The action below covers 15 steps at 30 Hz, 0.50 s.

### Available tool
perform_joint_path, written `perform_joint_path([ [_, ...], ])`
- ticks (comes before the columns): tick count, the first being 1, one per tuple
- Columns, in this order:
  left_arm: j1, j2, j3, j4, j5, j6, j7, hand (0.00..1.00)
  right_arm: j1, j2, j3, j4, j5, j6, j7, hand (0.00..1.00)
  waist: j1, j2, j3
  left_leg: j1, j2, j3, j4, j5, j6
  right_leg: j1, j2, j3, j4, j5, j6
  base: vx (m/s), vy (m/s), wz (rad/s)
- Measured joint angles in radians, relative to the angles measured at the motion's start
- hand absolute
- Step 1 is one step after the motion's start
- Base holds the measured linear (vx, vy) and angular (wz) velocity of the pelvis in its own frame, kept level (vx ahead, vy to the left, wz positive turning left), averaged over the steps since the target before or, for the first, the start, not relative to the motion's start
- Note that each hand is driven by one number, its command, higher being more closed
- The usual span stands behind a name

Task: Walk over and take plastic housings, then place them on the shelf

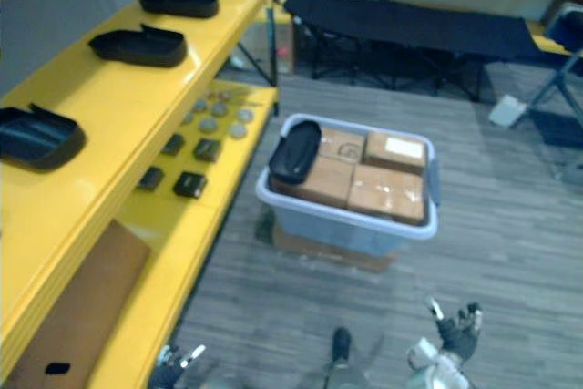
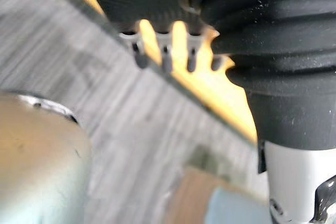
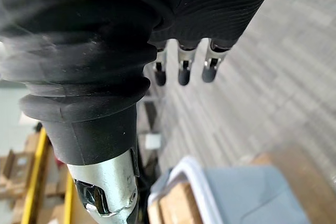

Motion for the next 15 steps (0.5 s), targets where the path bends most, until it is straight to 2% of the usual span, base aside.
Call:
perform_joint_path([
  [2, -0.012, -0.002, 0.022, -0.018, -0.015, 0.012, 0.013, 0.0, -0.013, 0.0, 0.033, 0.0, -0.036, 0.0, 0.009, 0.0, -0.006, 0.003, 0.008, 0.0, 0.034, 0.0, -0.001, 0.008, -0.007, -0.02, 0.0, -0.072, 0.175, 0.014, -0.075, 0.09, 0.009, -0.23],
  [3, -0.017, 0.036, 0.035, -0.023, -0.021, 0.025, 0.015, 0.0, -0.006, 0.004, 0.067, 0.003, -0.066, -0.002, 0.017, 0.0, 0.001, -0.038, -0.003, -0.006, 0.013, -0.017, 0.014, 0.006, -0.01, 0.007, -0.003, -0.074, 0.211, 0.044, -0.083, 0.12, 0.031, -0.16],
  [4, -0.021, 0.04, 0.036, -0.017, -0.021, 0.035, 0.015, 0.0, -0.013, 0.001, 0.084, 0.006, -0.073, -0.004, 0.017, 0.0, 0.011, -0.044, -0.005, -0.013, 0.01, -0.03, 0.018, 0.007, -0.009, 0.007, 0.004, -0.074, 0.189, 0.055, -0.084, 0.09, -0.002, -0.39],
  [5, -0.023, 0.034, 0.039, -0.012, -0.021, 0.038, 0.015, 0.0, -0.044, -0.004, 0.114, 0.015, -0.08, -0.023, 0.016, 0.0, 0.017, -0.054, -0.012, -0.039, 0.009, -0.046, 0.021, 0.013, 0.001, 0.007, 0.023, -0.063, 0.113, 0.125, -0.088, -0.01, -0.033, -0.61],
  [6, -0.023, 0.027, 0.038, -0.008, -0.021, 0.037, 0.015, 0.0, -0.069, -0.005, 0.134, 0.02, -0.082, -0.032, 0.013, 0.0, 0.023, -0.05, -0.013, -0.054, 0.009, -0.044, -0.002, 0.027, 0.024, 0.012, 0.041, -0.049, 0.017, 0.216, -0.07, -0.02, -0.026, -0.67],
  [7, -0.025, 0.007, 0.041, 0.008, -0.02, 0.034, 0.016, 0.0, -0.097, -0.004, 0.143, 0.018, -0.084, -0.034, 0.011, 0.0, 0.032, -0.029, -0.002, -0.052, 0.023, -0.027, -0.034, 0.039, 0.018, 0.007, 0.042, -0.06, 0.025, 0.195, -0.09, 0.01, 0.027, -0.36],
  [8, -0.029, 0.004, 0.042, 0.022, -0.021, 0.035, 0.017, 0.0, -0.106, -0.005, 0.148, 0.026, -0.084, -0.034, 0.003, 0.0, 0.036, -0.031, 0.002, -0.049, 0.022, -0.03, -0.037, 0.047, 0.006, 0.005, 0.034, -0.082, 0.128, 0.071, -0.114, 0.09, 0.026, -0.27],
  [9, -0.009, 0.006, 0.049, 0.035, -0.021, 0.034, 0.027, 0.0, -0.106, -0.005, 0.159, 0.043, -0.083, -0.033, -0.008, 0.0, 0.052, -0.034, 0.006, -0.037, 0.007, -0.027, -0.032, 0.05, 0.002, 0.025, 0.039, -0.095, 0.14, 0.033, -0.094, 0.08, -0.025, -0.21],
  [10, 0.007, 0.001, 0.083, 0.064, -0.022, 0.034, 0.039, 0.0, -0.111, -0.005, 0.175, 0.042, -0.083, -0.033, -0.009, 0.0, 0.069, -0.043, 0.006, -0.037, 0.005, -0.027, -0.009, 0.049, 0.002, 0.073, 0.044, -0.097, 0.062, 0.042, -0.084, 0.06, -0.091, -0.29],
  [12, 0.013, -0.015, 0.111, 0.099, -0.055, 0.03, 0.054, 0.0, -0.129, -0.014, 0.197, 0.047, -0.08, -0.03, -0.008, 0.0, 0.08, -0.055, 0.022, -0.037, -0.002, -0.035, 0.012, 0.049, 0.002, 0.124, 0.051, -0.097, -0.028, 0.063, -0.068, -0.04, -0.105, -0.09],
  [15, 0.023, -0.054, 0.11, 0.122, -0.146, 0.027, 0.053, 0.0, -0.138, -0.056, 0.196, 0.053, -0.083, -0.015, -0.005, 0.0, 0.074, -0.021, 0.057, -0.055, 0.002, -0.096, 0.028, 0.057, -0.01, 0.13, 0.054, -0.115, -0.028, 0.062, -0.074, -0.1, 0.001, 0.18],
])
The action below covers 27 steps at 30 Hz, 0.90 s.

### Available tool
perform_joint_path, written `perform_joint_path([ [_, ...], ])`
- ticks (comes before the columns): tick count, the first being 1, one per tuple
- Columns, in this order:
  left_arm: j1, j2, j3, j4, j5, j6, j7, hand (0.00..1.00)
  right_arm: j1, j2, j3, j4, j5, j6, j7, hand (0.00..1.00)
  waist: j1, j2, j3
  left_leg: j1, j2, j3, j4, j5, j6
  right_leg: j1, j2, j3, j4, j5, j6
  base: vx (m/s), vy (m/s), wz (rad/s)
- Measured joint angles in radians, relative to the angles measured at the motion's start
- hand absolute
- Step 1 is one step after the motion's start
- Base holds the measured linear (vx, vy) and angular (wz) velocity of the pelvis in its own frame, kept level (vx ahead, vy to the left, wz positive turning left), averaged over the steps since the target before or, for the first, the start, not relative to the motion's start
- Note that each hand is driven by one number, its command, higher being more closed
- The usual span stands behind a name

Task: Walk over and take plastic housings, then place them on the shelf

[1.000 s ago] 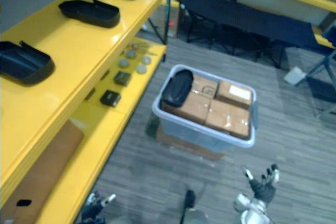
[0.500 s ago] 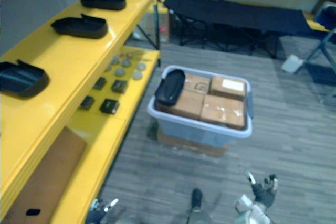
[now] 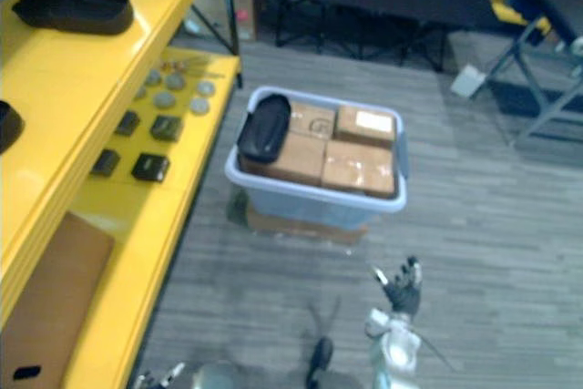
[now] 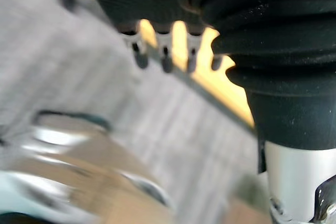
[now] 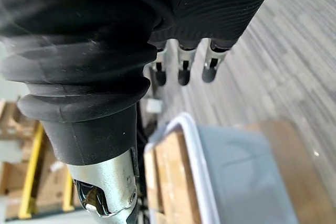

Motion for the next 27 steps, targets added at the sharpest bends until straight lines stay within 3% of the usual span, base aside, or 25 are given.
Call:
perform_joint_path([
  [5, 0.012, -0.017, 0.013, 0.016, -0.041, -0.001, -0.025, 0.0, 0.022, -0.017, -0.072, -0.01, -0.022, 0.004, 0.006, 0.0, -0.007, 0.011, 0.014, 0.007, -0.021, -0.036, -0.043, 0.014, -0.004, 0.016, -0.015, -0.029, -0.009, -0.006, 0.001, -0.13, 0.044, 0.21],
  [7, 0.013, -0.009, 0.014, 0.017, -0.042, -0.001, -0.035, 0.0, 0.029, -0.016, -0.084, -0.012, -0.021, 0.004, 0.012, 0.0, -0.006, 0.0, 0.02, 0.016, -0.044, -0.045, -0.073, 0.025, -0.005, 0.017, -0.034, -0.034, -0.009, 0.001, 0.011, -0.14, 0.123, 0.17],
  [13, 0.014, -0.016, 0.021, 0.02, -0.005, -0.038, -0.046, 0.0, 0.034, 0.004, -0.038, -0.014, -0.025, 0.002, 0.024, 0.0, 0.001, -0.003, 0.013, 0.016, -0.115, -0.07, -0.091, 0.003, 0.026, -0.004, -0.08, -0.029, 0.001, 0.003, 0.029, -0.07, 0.114, -0.07],
  [15, 0.008, -0.013, 0.017, 0.015, 0.036, -0.038, -0.046, 0.0, 0.019, 0.008, -0.016, -0.02, -0.027, 0.002, 0.015, 0.0, 0.001, -0.001, 0.012, 0.002, -0.143, -0.114, -0.082, -0.012, 0.05, -0.053, -0.112, -0.027, 0.097, -0.032, 0.034, 0.02, 0.186, -0.1],
  [16, 0.006, -0.007, 0.007, 0.017, 0.07, -0.038, -0.046, 0.0, 0.012, 0.015, -0.005, -0.021, -0.042, 0.002, 0.0, 0.0, -0.006, -0.001, 0.014, 0.002, -0.153, -0.13, -0.071, -0.019, 0.061, -0.099, -0.137, -0.026, 0.218, -0.071, 0.02, 0.04, 0.187, 0.07],
  [20, 0.004, 0.014, -0.045, 0.005, 0.088, -0.064, -0.042, 0.0, 0.005, 0.019, 0.029, -0.036, -0.047, 0.002, -0.017, 0.0, -0.024, 0.005, 0.019, 0.064, -0.151, -0.158, -0.075, -0.017, 0.079, -0.183, -0.195, -0.008, 0.493, -0.122, -0.01, 0.13, 0.116, 0.18],
  [21, 0.002, 0.024, -0.061, -0.016, 0.085, -0.067, -0.039, 0.0, 0.008, 0.025, 0.034, -0.045, -0.065, 0.002, -0.017, 0.0, -0.034, 0.005, 0.018, 0.072, -0.144, -0.17, -0.074, -0.018, 0.079, -0.173, -0.182, -0.005, 0.449, -0.145, -0.002, 0.11, 0.046, 0.39],
  [24, -0.038, 0.054, -0.062, -0.05, 0.086, -0.062, -0.04, 0.0, -0.001, 0.025, 0.046, -0.095, -0.089, -0.006, -0.019, 0.0, -0.033, -0.026, 0.009, 0.059, -0.14, -0.195, -0.072, -0.026, 0.067, -0.172, -0.14, -0.002, 0.206, -0.083, 0.013, 0.1, -0.065, 0.3],
  [27, -0.045, 0.065, -0.059, -0.062, 0.054, -0.05, -0.039, 0.0, -0.021, 0.027, 0.048, -0.105, -0.104, -0.004, -0.018, 0.0, -0.033, -0.033, 0.006, 0.07, -0.115, -0.221, -0.053, -0.068, 0.025, -0.195, -0.145, 0.053, 0.166, -0.033, 0.05, 0.13, -0.187, 0.2],
])
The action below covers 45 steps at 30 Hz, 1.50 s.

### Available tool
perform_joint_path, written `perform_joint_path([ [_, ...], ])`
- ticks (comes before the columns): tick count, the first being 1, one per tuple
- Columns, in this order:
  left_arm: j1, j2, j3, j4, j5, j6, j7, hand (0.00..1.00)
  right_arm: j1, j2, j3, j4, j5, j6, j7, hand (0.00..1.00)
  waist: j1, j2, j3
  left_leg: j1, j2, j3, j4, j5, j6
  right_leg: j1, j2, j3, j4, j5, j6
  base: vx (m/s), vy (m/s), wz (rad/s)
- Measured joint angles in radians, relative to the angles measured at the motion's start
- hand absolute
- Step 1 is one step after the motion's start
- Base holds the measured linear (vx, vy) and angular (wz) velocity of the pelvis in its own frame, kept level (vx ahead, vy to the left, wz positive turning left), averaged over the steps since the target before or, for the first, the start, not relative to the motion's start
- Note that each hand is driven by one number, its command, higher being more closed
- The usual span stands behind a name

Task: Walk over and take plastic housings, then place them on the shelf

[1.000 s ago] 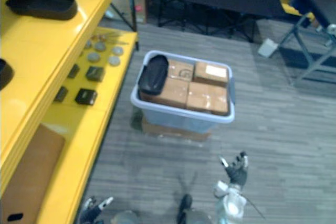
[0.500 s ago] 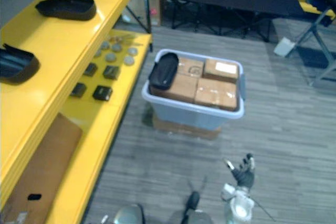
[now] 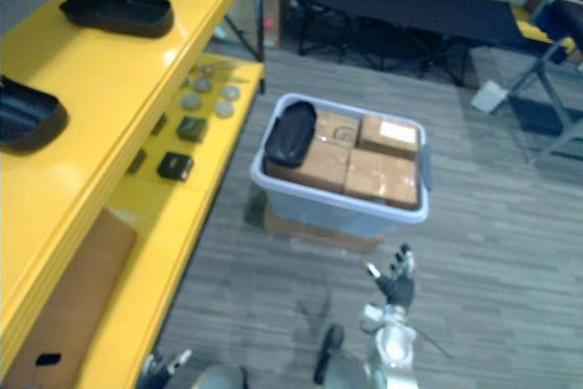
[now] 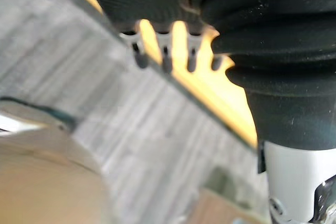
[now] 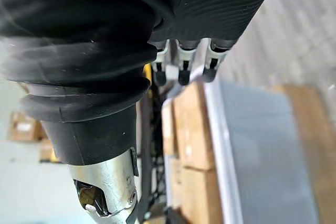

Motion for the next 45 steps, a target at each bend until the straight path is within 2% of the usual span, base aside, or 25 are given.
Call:
perform_joint_path([
  [1, 0.001, 0.001, 0.005, 0.001, -0.01, 0.008, 0.0, 0.0, 0.007, 0.001, 0.0, -0.003, 0.0, 0.002, 0.0, 0.0, 0.003, -0.008, -0.004, 0.002, 0.008, -0.007, 0.011, -0.017, -0.015, 0.005, 0.003, -0.003, 0.011, 0.058, 0.0, 0.16, -0.248, 0.21],
  [2, -0.013, -0.016, 0.021, 0.016, -0.037, 0.027, 0.0, 0.0, 0.009, -0.009, -0.002, -0.019, 0.0, 0.011, 0.0, 0.0, 0.006, 0.041, -0.001, 0.003, 0.065, -0.021, 0.021, -0.038, -0.039, 0.016, 0.049, -0.005, 0.049, 0.043, -0.013, 0.18, -0.242, 0.35],
  [3, -0.016, -0.051, 0.019, 0.017, -0.039, 0.03, -0.003, 0.0, 0.029, -0.015, -0.012, -0.065, -0.002, 0.015, 0.0, 0.0, -0.006, 0.071, -0.006, 0.004, 0.103, -0.047, 0.001, -0.035, -0.054, 0.011, 0.082, 0.004, 0.082, 0.013, -0.027, 0.22, -0.266, 0.46],
  [4, -0.016, -0.057, 0.019, 0.017, -0.039, 0.03, -0.003, 0.0, 0.04, -0.016, -0.014, -0.086, -0.006, 0.016, 0.0, 0.0, -0.01, 0.079, -0.01, 0.004, 0.116, -0.056, -0.016, -0.028, -0.067, 0.004, 0.092, 0.02, 0.103, -0.006, -0.025, 0.21, -0.186, 0.61],
  [6, -0.015, -0.086, 0.021, 0.02, -0.052, 0.032, -0.007, 0.0, 0.066, -0.015, -0.023, -0.116, -0.019, 0.03, 0.004, 0.0, -0.004, 0.072, -0.017, 0.029, 0.135, -0.087, -0.066, 0.023, -0.093, -0.029, 0.097, 0.034, 0.222, -0.105, -0.038, 0.2, -0.212, 0.49],
  [7, -0.015, -0.086, 0.021, 0.02, -0.063, 0.037, -0.005, 0.0, 0.068, -0.015, -0.027, -0.115, -0.019, 0.035, 0.006, 0.0, -0.003, 0.067, -0.02, 0.029, 0.134, -0.095, -0.065, 0.037, -0.095, -0.03, 0.089, 0.021, 0.249, -0.131, -0.04, 0.17, -0.28, 0.48],
  [9, -0.005, -0.088, 0.038, 0.035, -0.074, 0.031, -0.008, 0.0, 0.081, -0.012, -0.034, -0.112, -0.019, 0.044, 0.009, 0.0, -0.007, 0.049, -0.029, -0.019, 0.122, -0.1, 0.023, 0.092, -0.059, 0.003, 0.068, -0.006, 0.28, -0.194, -0.045, 0.1, -0.267, 0.75],
  [11, 0.002, -0.088, 0.038, 0.037, -0.066, 0.027, -0.009, 0.0, 0.093, -0.013, -0.051, -0.097, -0.019, 0.045, 0.001, 0.0, -0.004, 0.053, -0.029, -0.057, 0.132, -0.095, 0.096, 0.127, -0.056, 0.051, 0.073, -0.038, 0.228, -0.194, -0.048, 0.05, -0.173, 0.66],
  [12, 0.011, -0.081, 0.037, 0.037, -0.064, 0.021, -0.013, 0.0, 0.101, -0.012, -0.078, -0.093, -0.02, 0.044, -0.008, 0.0, -0.006, 0.047, -0.026, -0.071, 0.138, -0.062, 0.099, 0.156, -0.053, 0.092, 0.073, -0.069, 0.181, -0.192, -0.051, 0.03, -0.153, 0.67],
  [13, 0.016, -0.083, 0.034, 0.037, -0.064, 0.018, -0.013, 0.0, 0.105, -0.013, -0.104, -0.093, -0.019, 0.044, -0.017, 0.0, -0.007, 0.053, -0.028, -0.073, 0.14, -0.024, 0.076, 0.156, -0.052, 0.104, 0.07, -0.086, 0.16, -0.189, -0.05, 0.03, -0.13, 0.68],
  [15, 0.017, -0.075, 0.008, 0.039, -0.032, 0.015, -0.017, 0.0, 0.105, -0.013, -0.166, -0.092, -0.027, 0.033, -0.056, 0.0, -0.015, 0.065, -0.028, -0.107, 0.127, 0.052, 0.006, 0.155, -0.05, 0.108, 0.063, -0.1, 0.122, -0.186, -0.046, 0.0, 0.002, 0.52],
  [17, 0.014, -0.068, 0.001, 0.039, -0.024, 0.014, -0.024, 0.0, 0.104, -0.013, -0.202, -0.092, -0.027, 0.026, -0.082, 0.0, -0.021, 0.065, -0.027, -0.133, 0.104, 0.096, -0.042, 0.172, -0.031, 0.106, 0.051, -0.102, 0.115, -0.18, -0.035, -0.02, 0.084, 0.25],
  [18, 0.008, -0.062, -0.002, 0.039, -0.023, 0.012, -0.041, 0.0, 0.103, -0.018, -0.207, -0.093, -0.03, 0.018, -0.116, 0.0, -0.019, 0.063, -0.024, -0.135, 0.079, 0.109, -0.063, 0.181, -0.039, 0.107, 0.037, -0.098, 0.115, -0.173, -0.017, 0.0, 0.135, 0.03],
  [21, -0.032, -0.022, -0.053, 0.034, 0.026, 0.012, -0.058, 0.0, 0.089, -0.012, -0.205, -0.093, -0.055, -0.011, -0.157, 0.0, -0.015, 0.056, 0.0, -0.138, 0.029, 0.11, -0.118, 0.202, -0.018, 0.108, 0.017, -0.054, 0.065, -0.134, 0.017, 0.02, 0.136, 0.13],
  [23, -0.057, -0.001, -0.095, 0.029, 0.087, 0.013, -0.053, 0.0, 0.069, -0.011, -0.203, -0.091, -0.052, -0.012, -0.182, 0.0, -0.01, 0.057, 0.006, -0.14, -0.009, 0.102, -0.163, 0.224, -0.004, 0.108, 0.001, -0.052, 0.015, -0.093, 0.024, 0.06, 0.133, 0.18],
  [25, -0.064, 0.002, -0.123, -0.003, 0.082, 0.021, -0.039, 0.0, 0.033, -0.005, -0.203, -0.078, -0.016, -0.013, -0.222, 0.0, -0.011, 0.066, 0.011, -0.137, -0.04, 0.093, -0.18, 0.231, 0.005, 0.124, -0.016, -0.056, -0.026, -0.07, 0.039, 0.12, 0.126, 0.21],
  [28, -0.067, 0.007, -0.129, -0.007, 0.086, 0.04, -0.022, 0.0, 0.011, 0.014, -0.195, -0.073, -0.017, -0.013, -0.223, 0.0, -0.009, 0.065, 0.012, -0.134, -0.046, 0.089, -0.179, 0.231, 0.005, 0.142, -0.018, -0.051, -0.044, -0.061, 0.038, 0.13, 0.066, 0.18],
  [32, -0.061, 0.007, -0.114, 0.04, 0.09, 0.088, -0.014, 0.0, 0.017, 0.043, -0.192, -0.073, -0.017, -0.011, -0.218, 0.0, -0.006, 0.062, 0.012, -0.085, -0.02, 0.098, -0.171, 0.213, -0.01, 0.197, 0.014, -0.035, -0.061, -0.068, 0.025, 0.1, -0.016, -0.07],
  [35, -0.055, 0.007, -0.096, 0.09, 0.093, 0.104, -0.018, 0.0, 0.021, 0.043, -0.191, -0.072, -0.017, -0.009, -0.211, 0.0, -0.007, 0.06, 0.012, -0.09, 0.025, 0.125, -0.082, 0.175, -0.013, 0.209, 0.046, 0.0, -0.06, -0.082, 0.009, 0.05, -0.075, -0.4],
  [38, -0.039, 0.003, -0.066, 0.121, 0.089, 0.111, -0.033, 0.0, 0.044, 0.042, -0.161, -0.072, -0.019, 0.004, -0.172, 0.0, -0.005, 0.047, 0.008, -0.13, 0.062, 0.122, 0.148, 0.168, -0.008, 0.247, 0.059, 0.032, -0.024, -0.138, -0.003, 0.03, -0.084, -0.43],
  [39, -0.016, -0.011, -0.049, 0.12, 0.079, 0.111, -0.043, 0.0, 0.049, 0.041, -0.135, -0.073, -0.021, 0.01, -0.158, 0.0, -0.004, 0.056, 0.003, -0.151, 0.093, 0.115, 0.264, 0.17, -0.004, 0.253, 0.081, 0.061, 0.006, -0.169, -0.012, 0.01, -0.116, -0.78],
  [41, 0.011, -0.028, -0.027, 0.123, 0.08, 0.113, -0.057, 0.0, 0.054, 0.041, -0.094, -0.072, -0.025, 0.023, -0.148, 0.0, -0.003, 0.066, -0.004, -0.195, 0.125, 0.062, 0.419, 0.218, 0.064, 0.256, 0.116, 0.108, 0.043, -0.213, -0.039, 0.0, -0.1, -0.79],
  [42, 0.034, -0.037, -0.02, 0.123, 0.081, 0.108, -0.058, 0.0, 0.059, 0.042, -0.073, -0.068, -0.025, 0.028, -0.141, 0.0, 0.004, 0.068, -0.007, -0.228, 0.129, 0.005, 0.516, 0.294, 0.083, 0.264, 0.142, 0.147, 0.056, -0.227, -0.06, 0.02, -0.094, -0.97],
  [43, 0.053, -0.037, -0.016, 0.129, 0.08, 0.103, -0.059, 0.0, 0.056, 0.042, -0.066, -0.054, -0.025, 0.028, -0.131, 0.0, 0.018, 0.058, -0.011, -0.255, 0.117, -0.03, 0.571, 0.283, 0.059, 0.267, 0.151, 0.186, 0.064, -0.237, -0.076, 0.08, -0.095, -0.95],
  [45, 0.064, -0.043, -0.023, 0.135, 0.093, 0.101, -0.058, 0.0, 0.045, 0.029, -0.076, -0.021, -0.018, 0.026, -0.134, 0.0, 0.016, 0.064, -0.014, -0.278, 0.084, -0.034, 0.534, 0.188, 0.028, 0.278, 0.148, 0.213, 0.065, -0.237, -0.079, 0.11, -0.044, -0.67],
])
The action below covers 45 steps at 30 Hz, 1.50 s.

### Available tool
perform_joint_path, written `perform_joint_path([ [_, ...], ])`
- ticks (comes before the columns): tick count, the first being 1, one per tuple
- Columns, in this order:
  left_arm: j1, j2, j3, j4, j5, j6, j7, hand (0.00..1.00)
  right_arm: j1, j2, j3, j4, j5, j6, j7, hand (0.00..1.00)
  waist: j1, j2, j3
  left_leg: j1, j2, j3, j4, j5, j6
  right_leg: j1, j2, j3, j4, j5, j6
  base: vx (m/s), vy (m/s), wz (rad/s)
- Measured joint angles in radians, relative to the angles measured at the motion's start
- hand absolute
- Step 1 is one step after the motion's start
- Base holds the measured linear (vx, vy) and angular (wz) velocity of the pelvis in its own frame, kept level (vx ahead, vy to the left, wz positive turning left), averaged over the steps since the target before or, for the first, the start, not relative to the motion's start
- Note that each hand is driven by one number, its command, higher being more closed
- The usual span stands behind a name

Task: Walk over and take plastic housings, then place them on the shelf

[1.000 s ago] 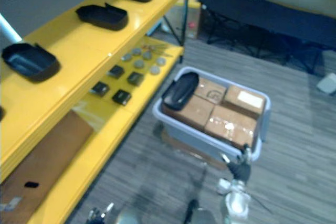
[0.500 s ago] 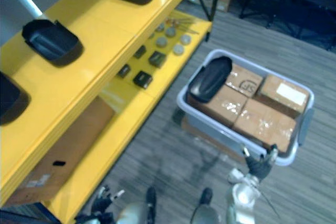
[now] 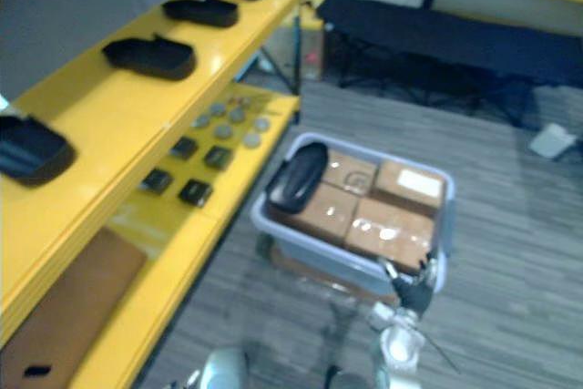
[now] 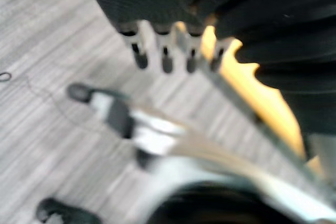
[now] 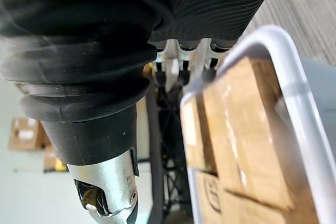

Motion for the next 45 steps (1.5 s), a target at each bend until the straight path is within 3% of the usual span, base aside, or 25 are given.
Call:
perform_joint_path([
  [2, 0.002, 0.001, -0.014, 0.0, 0.008, -0.003, 0.004, 0.0, 0.001, -0.029, 0.0, 0.028, -0.001, 0.0, -0.002, 0.0, 0.0, 0.004, -0.002, 0.005, -0.027, 0.023, -0.14, -0.011, -0.009, 0.004, -0.012, 0.012, 0.008, 0.005, 0.011, 0.07, 0.041, -0.41],
  [5, -0.012, 0.008, -0.025, -0.001, 0.042, -0.015, 0.031, 0.0, 0.0, -0.056, 0.001, 0.035, -0.002, 0.002, -0.005, 0.0, -0.02, 0.023, -0.016, 0.039, -0.041, 0.048, -0.424, 0.084, -0.034, 0.0, -0.012, 0.018, 0.006, 0.002, 0.042, 0.11, 0.111, -0.05],
  [7, -0.036, 0.041, -0.069, -0.022, 0.039, -0.037, 0.044, 0.0, -0.001, -0.057, -0.002, 0.028, -0.013, 0.001, -0.02, 0.0, -0.039, 0.006, -0.025, 0.072, -0.075, 0.053, -0.569, 0.085, -0.034, -0.024, -0.042, -0.01, 0.0, 0.002, 0.062, 0.1, 0.131, 0.42],
  [9, -0.102, 0.068, -0.101, -0.08, 0.026, -0.046, 0.052, 0.0, -0.024, -0.053, -0.017, 0.03, -0.027, 0.003, -0.042, 0.0, -0.036, -0.013, -0.014, 0.069, -0.128, 0.041, -0.689, 0.151, -0.016, -0.062, -0.088, -0.052, -0.004, 0.016, 0.087, 0.01, 0.14, 0.5],
  [14, -0.126, 0.075, -0.145, -0.159, -0.021, -0.066, 0.073, 0.0, -0.13, -0.053, -0.044, 0.035, -0.014, 0.001, -0.101, 0.0, -0.025, -0.005, 0.005, 0.07, -0.2, 0.005, -0.802, 0.222, 0.019, -0.072, -0.147, -0.104, -0.035, 0.037, 0.126, -0.04, 0.114, 0.34],
  [18, -0.14, 0.081, -0.144, -0.17, -0.021, -0.066, 0.084, 0.0, -0.328, -0.065, -0.085, 0.041, 0.004, 0.012, -0.137, 0.0, 0.003, -0.006, 0.078, 0.029, -0.22, -0.015, -0.851, 0.265, 0.027, -0.117, -0.158, -0.131, -0.05, 0.049, 0.144, -0.13, 0.093, 0.23],
  [25, -0.184, 0.082, -0.123, -0.131, -0.021, -0.085, 0.078, 0.0, -0.722, -0.19, -0.106, 0.282, 0.069, 0.177, -0.174, 0.0, 0.059, -0.018, 0.17, -0.033, -0.226, -0.066, -0.829, 0.293, 0.029, -0.132, -0.149, -0.172, -0.05, 0.076, 0.134, -0.03, 0.025, 0.24],
  [28, -0.205, 0.079, -0.125, -0.117, -0.021, -0.092, 0.069, 0.0, -0.831, -0.266, -0.128, 0.393, 0.121, 0.208, -0.17, 0.0, 0.088, -0.009, 0.177, -0.06, -0.222, -0.077, -0.826, 0.301, 0.029, -0.155, -0.143, -0.185, -0.043, 0.077, 0.134, -0.03, -0.023, 0.1],
  [32, -0.231, 0.079, -0.136, -0.092, -0.022, -0.114, 0.057, 0.0, -0.988, -0.367, -0.129, 0.54, 0.182, 0.294, -0.178, 0.0, 0.097, -0.002, 0.184, -0.089, -0.222, -0.105, -0.827, 0.313, 0.03, -0.172, -0.138, -0.21, -0.04, 0.075, 0.131, 0.0, -0.029, 0.17],
  [35, -0.258, 0.079, -0.164, -0.085, -0.024, -0.125, 0.057, 0.0, -1.039, -0.426, -0.13, 0.595, 0.207, 0.342, -0.196, 0.0, 0.118, 0.015, 0.198, -0.098, -0.222, -0.12, -0.83, 0.318, 0.028, -0.176, -0.135, -0.22, -0.038, 0.073, 0.126, 0.0, -0.025, 0.12],
  [36, -0.27, 0.077, -0.175, -0.084, -0.042, -0.131, 0.056, 0.0, -1.07, -0.458, -0.13, 0.627, 0.219, 0.376, -0.198, 0.0, 0.126, 0.028, 0.206, -0.106, -0.222, -0.122, -0.833, 0.321, 0.027, -0.183, -0.135, -0.226, -0.035, 0.071, 0.124, -0.01, -0.019, 0.06],
  [40, -0.289, 0.074, -0.215, -0.074, -0.091, -0.133, 0.056, 0.0, -1.141, -0.54, -0.127, 0.7, 0.219, 0.443, -0.191, 0.0, 0.138, 0.068, 0.23, -0.117, -0.224, -0.15, -0.855, 0.342, 0.027, -0.195, -0.134, -0.251, -0.03, 0.069, 0.121, 0.0, -0.026, 0.15],
  [45, -0.296, 0.076, -0.252, -0.049, -0.13, -0.148, 0.048, 0.0, -1.197, -0.599, -0.123, 0.796, 0.218, 0.545, -0.125, 0.0, 0.148, 0.085, 0.238, -0.13, -0.222, -0.171, -0.867, 0.352, 0.024, -0.21, -0.131, -0.271, -0.016, 0.065, 0.115, 0.02, -0.042, 0.11],
])
